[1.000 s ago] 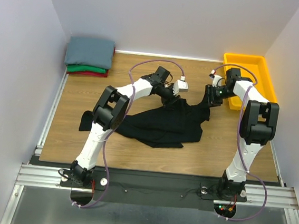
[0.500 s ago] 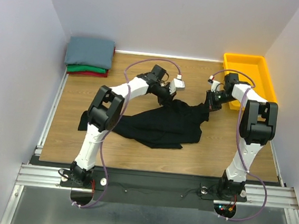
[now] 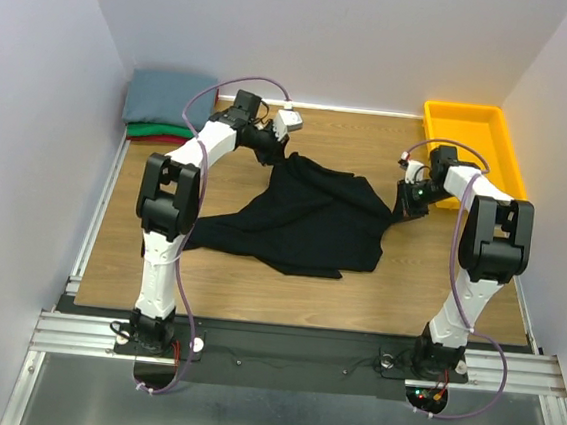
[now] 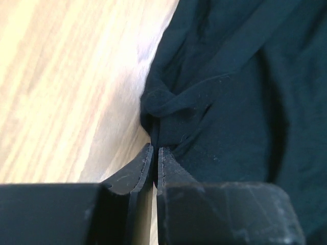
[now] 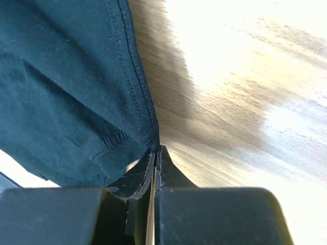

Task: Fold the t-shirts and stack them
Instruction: Flatten the tshirt out

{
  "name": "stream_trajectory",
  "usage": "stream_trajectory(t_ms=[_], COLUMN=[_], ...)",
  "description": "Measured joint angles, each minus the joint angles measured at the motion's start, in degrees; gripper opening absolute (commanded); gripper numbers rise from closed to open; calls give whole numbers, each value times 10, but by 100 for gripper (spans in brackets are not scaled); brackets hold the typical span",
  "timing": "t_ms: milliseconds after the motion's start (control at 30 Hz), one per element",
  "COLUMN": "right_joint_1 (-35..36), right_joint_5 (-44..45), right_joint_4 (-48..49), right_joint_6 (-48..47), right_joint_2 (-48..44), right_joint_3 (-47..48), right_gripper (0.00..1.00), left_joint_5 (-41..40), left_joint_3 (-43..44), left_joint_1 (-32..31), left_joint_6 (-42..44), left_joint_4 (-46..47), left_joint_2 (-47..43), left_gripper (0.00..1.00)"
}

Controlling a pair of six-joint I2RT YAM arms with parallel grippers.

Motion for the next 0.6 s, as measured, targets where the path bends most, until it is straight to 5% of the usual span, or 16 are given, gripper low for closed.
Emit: stream_trajectory(t_ms=[133,233,267,300,400,600], right_joint_1=[1,1,1,1,0,0], right_joint_5=[17,31,33,33,30,-10], right_joint_4=[2,1,0,-2,-34,-69], right_joint_6=[-13,-27,-33,-40,-66,-70], right_joint_2=[-14,-22,-23,-23,-16,0], right_joint_3=[-14,-25,-27,-27,-10,93], right_gripper=[1,0,5,22,52,61], left_joint_5=[-14,-20,-19,-22,-27,-18], left_joint_3=[5,32,38,50,59,51], left_joint_1=[3,6,8,10,22,38], left_joint_6=[3,3,7,14,39,80], left_joint_4=[2,0,-1,-8,-23,-55], left_joint_2=[38,72,78,88,95,91], left_gripper=[15,27,30,36,46,53])
